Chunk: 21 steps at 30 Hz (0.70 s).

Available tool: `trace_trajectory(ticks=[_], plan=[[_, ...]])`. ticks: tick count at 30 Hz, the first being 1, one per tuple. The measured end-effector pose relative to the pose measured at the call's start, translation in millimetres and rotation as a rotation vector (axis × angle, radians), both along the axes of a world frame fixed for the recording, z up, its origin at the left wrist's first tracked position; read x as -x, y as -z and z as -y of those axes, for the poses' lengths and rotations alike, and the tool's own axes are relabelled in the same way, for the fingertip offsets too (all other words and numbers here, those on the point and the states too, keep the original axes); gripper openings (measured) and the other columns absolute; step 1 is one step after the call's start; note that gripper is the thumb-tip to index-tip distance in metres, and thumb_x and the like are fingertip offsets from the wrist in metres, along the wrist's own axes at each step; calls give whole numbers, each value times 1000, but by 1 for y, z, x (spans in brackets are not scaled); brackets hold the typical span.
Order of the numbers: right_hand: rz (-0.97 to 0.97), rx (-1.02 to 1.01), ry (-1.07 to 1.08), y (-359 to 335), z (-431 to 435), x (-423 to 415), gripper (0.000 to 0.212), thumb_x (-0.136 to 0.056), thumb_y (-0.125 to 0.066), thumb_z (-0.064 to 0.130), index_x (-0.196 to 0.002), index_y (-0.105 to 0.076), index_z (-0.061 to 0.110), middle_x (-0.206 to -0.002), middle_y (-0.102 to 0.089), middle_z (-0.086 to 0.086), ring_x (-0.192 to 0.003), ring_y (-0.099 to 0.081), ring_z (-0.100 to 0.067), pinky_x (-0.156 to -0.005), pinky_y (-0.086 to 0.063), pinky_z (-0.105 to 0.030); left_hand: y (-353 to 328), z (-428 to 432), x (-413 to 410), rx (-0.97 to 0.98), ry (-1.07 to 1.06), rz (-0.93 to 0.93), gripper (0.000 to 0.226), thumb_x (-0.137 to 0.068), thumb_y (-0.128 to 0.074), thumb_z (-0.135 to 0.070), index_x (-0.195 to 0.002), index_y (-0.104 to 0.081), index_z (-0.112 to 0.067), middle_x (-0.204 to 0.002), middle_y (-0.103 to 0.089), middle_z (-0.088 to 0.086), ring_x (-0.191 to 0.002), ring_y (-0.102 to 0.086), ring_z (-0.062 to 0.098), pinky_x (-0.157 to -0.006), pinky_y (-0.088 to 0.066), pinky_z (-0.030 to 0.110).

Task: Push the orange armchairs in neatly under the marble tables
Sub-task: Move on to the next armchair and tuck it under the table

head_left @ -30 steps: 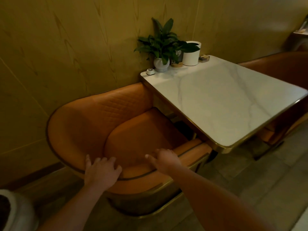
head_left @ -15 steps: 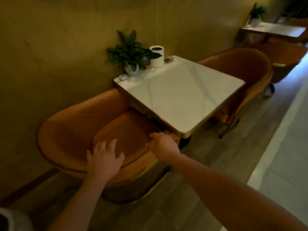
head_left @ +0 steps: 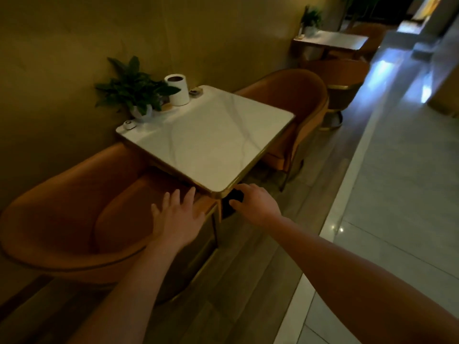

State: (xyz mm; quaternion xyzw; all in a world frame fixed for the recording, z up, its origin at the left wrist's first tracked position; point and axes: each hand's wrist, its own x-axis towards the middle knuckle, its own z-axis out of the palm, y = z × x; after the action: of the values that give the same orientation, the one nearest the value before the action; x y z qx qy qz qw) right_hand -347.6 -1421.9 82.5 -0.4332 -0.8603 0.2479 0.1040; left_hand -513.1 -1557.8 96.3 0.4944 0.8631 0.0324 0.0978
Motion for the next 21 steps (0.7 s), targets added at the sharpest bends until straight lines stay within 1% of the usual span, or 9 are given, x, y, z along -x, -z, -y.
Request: trace_trajectory(ticks=[5, 8, 11, 14, 18, 21], plan=[[-56, 19, 77, -6, -52, -55, 54, -93, -56, 49, -142, -45, 29, -139, -52, 1, -126, -50, -21, -97, -49, -41, -8, -65, -54, 3, 69, 4, 74, -98, -38, -56, -157, 0, -33, -166, -8, 11, -153, -1, 32, -120, -8, 62], [-74, 15, 115, -10, -92, -87, 55, -93, -56, 49, -142, -44, 29, -138, -53, 1, -124, -51, -20, -95, -51, -40, -11, -114, -87, 12, 81, 3, 74, -98, -39, -55, -157, 2, -33, -166, -6, 9, -153, 0, 31, -120, -6, 61], [-61, -2, 132, -16, -139, -118, 55, -94, -55, 49, -143, -43, 28, -140, -51, 1, -126, -49, -22, -97, -50, -41, -13, -166, -118, -10, 101, 2, 73, -99, -37, -54, -157, 2, -33, -167, -6, 7, -153, -1, 29, -121, -4, 59], [-37, -11, 136, -21, -186, -147, 56, -94, -54, 50, -144, -42, 29, -141, -50, 0, -129, -46, -23, -99, -48, -42, -15, -217, -144, -27, 113, -11, 71, -99, -35, -55, -157, 0, -32, -167, -7, 7, -153, -3, 29, -121, -6, 60], [-15, -30, 138, -24, -242, -182, 55, -93, -54, 51, -143, -43, 30, -139, -51, 0, -127, -48, -23, -97, -50, -43, -18, -273, -169, -29, 140, -20, 70, -100, -34, -55, -157, -1, -32, -166, -8, 7, -153, -3, 29, -121, -7, 60], [-18, -24, 173, -26, -281, -203, 50, -93, -56, 49, -139, -46, 32, -135, -53, 0, -126, -48, -22, -96, -49, -40, -21, -313, -180, -12, 164, -29, 70, -100, -32, -56, -157, 1, -32, -167, -6, 8, -153, -1, 28, -121, -6, 60]])
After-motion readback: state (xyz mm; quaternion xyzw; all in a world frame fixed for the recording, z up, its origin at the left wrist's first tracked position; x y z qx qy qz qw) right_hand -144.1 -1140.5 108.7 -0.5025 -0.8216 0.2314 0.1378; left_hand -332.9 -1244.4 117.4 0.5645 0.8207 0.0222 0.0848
